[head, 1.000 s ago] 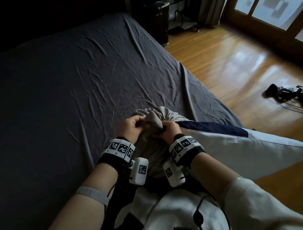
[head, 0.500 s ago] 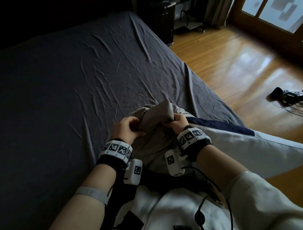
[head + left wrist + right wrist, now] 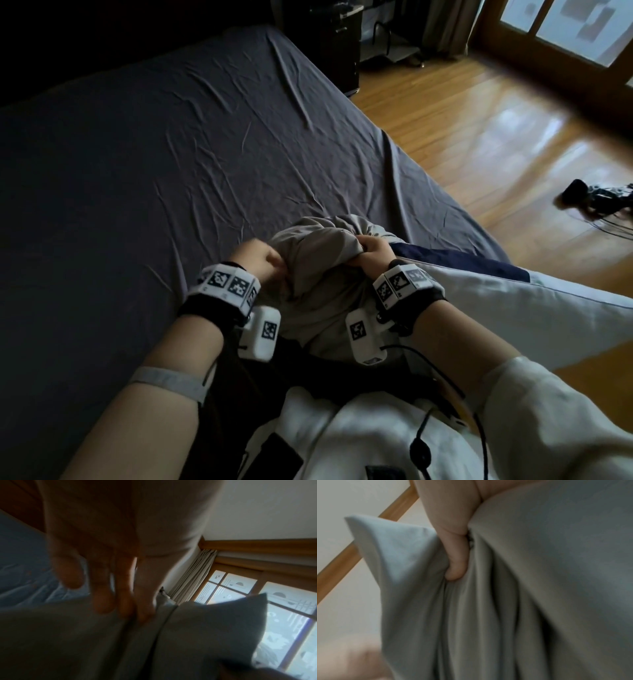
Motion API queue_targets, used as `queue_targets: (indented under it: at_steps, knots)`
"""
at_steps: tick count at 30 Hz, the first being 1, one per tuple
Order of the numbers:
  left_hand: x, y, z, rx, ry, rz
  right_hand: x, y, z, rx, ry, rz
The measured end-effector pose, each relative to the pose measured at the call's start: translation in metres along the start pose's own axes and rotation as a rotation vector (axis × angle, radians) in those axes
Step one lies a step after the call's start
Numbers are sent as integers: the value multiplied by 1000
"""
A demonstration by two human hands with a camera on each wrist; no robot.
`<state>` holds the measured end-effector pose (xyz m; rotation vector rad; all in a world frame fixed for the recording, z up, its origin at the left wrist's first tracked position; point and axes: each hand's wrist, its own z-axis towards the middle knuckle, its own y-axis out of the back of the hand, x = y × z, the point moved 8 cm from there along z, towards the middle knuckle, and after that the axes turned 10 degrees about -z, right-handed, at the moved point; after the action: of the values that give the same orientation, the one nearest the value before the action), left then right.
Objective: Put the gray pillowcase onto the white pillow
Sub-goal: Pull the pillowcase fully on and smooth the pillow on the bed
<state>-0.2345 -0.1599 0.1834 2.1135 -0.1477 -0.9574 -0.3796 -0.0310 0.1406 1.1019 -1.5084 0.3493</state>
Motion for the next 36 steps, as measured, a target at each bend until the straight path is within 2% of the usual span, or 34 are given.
queue_targets:
  at_steps: [2,4,5,6,10,14,18,21,24,30,33,36]
  knots:
    - [-22,18,0,-128,-130,-250,0,-2,0,12,6,11]
    - [-48,10,-5,-79,-251,-432,-1,-4,0,14,13,11]
    - [-56,0,-6,-30,-273,-444,-1,-4,0,12,17,18]
    - [-59,-9,-6,-20,-273,-416,-2,-4,0,16,19,25]
    - [-51,-14,2,-126,-254,-222,-1,-1,-1,35,33,62]
    - [-38,-11,4,-148,-203,-194,2,-3,-2,44,49,100]
    - [-15,-17,9,-131,-85,-124,2,-1,-2,-22,67,153]
    - [-10,-15,9,-188,-67,-123,0,-2,-5,-35,73,190]
    - [-8,-12,9,-239,-71,-206,-3,-2,-9,-22,58,266]
    - [-6,-24,7,-170,-83,-564,4,-5,-13,163,95,196]
    - [0,-24,10,-184,-49,-637,0,-4,-10,150,87,189]
    - [12,-20,13,-249,-2,-670,-10,3,-11,61,30,296]
